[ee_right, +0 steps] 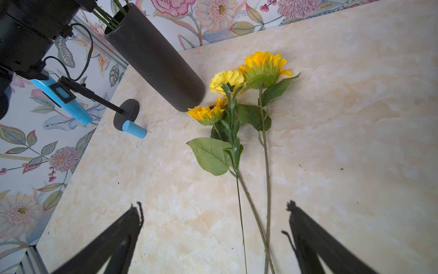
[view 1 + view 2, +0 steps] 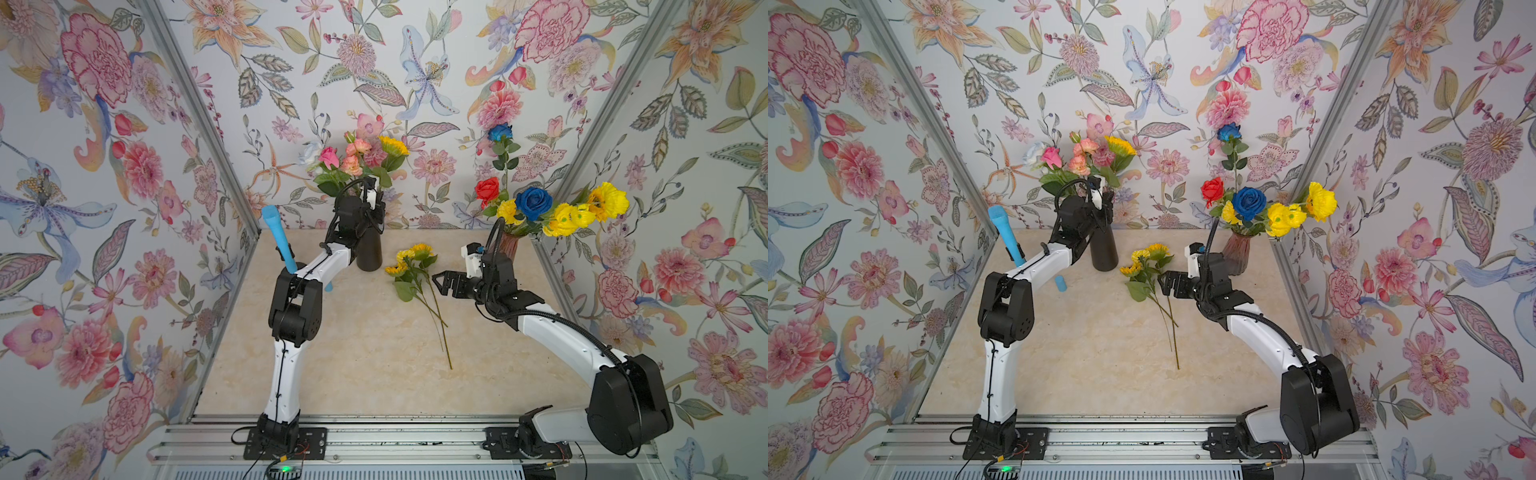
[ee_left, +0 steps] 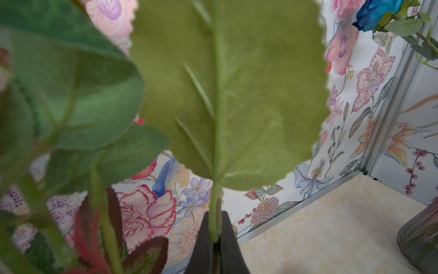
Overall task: Pick out yellow flowers from the vase
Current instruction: Pick up the flower from the vase.
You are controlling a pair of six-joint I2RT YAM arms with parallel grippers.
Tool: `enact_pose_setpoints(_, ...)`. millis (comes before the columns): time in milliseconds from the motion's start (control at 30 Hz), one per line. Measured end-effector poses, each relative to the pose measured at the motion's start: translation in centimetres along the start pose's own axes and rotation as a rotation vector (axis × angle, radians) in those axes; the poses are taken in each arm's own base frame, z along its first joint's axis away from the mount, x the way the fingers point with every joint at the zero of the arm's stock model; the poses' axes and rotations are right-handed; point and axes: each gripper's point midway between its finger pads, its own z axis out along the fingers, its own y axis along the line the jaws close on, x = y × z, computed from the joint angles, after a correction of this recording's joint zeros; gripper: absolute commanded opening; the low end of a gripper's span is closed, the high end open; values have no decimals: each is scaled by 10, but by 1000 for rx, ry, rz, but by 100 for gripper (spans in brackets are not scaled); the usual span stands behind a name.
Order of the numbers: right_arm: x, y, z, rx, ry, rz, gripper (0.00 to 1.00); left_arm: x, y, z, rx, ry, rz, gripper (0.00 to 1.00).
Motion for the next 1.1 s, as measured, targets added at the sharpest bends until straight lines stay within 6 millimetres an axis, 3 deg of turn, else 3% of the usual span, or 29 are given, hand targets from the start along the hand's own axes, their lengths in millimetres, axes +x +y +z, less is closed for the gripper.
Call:
enact_pose_setpoints(300,-1,2,0,-8,-3,-2,100,-1,-1,-4,0,3,0,0)
enact_pose_setpoints(467,0,3,0,-11,-2,-3,100,-16,-2,-13,1,-15,2,0)
enact_pose_setpoints(667,2,10,1,-27,0,-16,100,-68,-13,-27,16,-96,11,0)
enact_pose_setpoints(833,7,14,3,-35,6,-26,100,-118,-37,-44,53,-184,16,0)
enact_pose_setpoints(1100,8,28,-5,-69,-11,-72,100,-177,-67,-73,136,-278,-48,0)
